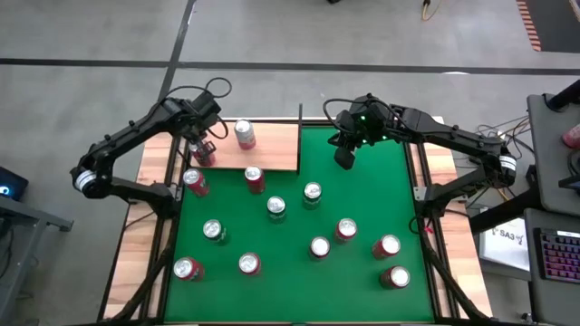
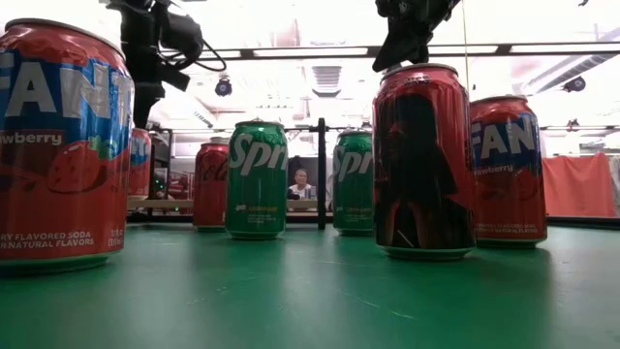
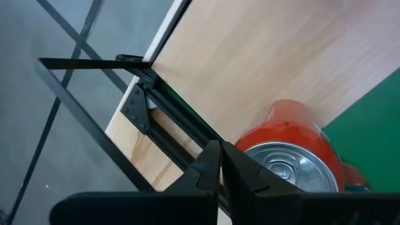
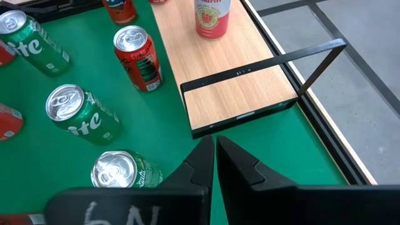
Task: Place canned beverage on shelf
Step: Put the red soda can on the shelf
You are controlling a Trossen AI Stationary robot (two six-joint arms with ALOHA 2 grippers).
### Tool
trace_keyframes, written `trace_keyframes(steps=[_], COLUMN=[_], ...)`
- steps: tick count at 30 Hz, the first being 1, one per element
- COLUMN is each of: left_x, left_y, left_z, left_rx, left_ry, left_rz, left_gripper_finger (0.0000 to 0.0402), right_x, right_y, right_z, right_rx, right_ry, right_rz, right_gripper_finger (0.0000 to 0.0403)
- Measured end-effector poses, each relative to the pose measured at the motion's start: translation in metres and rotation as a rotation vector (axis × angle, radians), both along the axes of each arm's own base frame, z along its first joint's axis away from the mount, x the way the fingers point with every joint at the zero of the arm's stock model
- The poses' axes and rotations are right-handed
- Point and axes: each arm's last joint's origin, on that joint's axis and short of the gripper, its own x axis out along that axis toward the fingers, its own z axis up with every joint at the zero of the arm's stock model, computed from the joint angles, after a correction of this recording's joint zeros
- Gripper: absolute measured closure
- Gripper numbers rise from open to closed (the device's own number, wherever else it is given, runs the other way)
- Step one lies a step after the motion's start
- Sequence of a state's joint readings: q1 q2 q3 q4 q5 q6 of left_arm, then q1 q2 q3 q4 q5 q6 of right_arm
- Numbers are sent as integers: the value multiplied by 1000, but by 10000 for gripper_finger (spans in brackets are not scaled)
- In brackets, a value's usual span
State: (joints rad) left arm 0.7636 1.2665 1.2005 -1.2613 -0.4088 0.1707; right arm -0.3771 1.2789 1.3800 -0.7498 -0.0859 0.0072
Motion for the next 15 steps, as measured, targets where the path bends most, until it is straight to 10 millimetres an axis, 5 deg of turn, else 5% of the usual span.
trace_keyframes(steps=[8,15], left_x=[-6,-4], left_y=[-17,-29], left_z=[32,28], left_rx=[-131,-318], left_ry=[-196,-338], left_rz=[-113,-259], left_gripper_finger=[402,402], right_x=[0,0], right_y=[0,0], right_z=[0,0], right_rx=[6,1], right_ry=[-1,-1], right_rz=[-5,-2], right_gripper_finger=[394,394])
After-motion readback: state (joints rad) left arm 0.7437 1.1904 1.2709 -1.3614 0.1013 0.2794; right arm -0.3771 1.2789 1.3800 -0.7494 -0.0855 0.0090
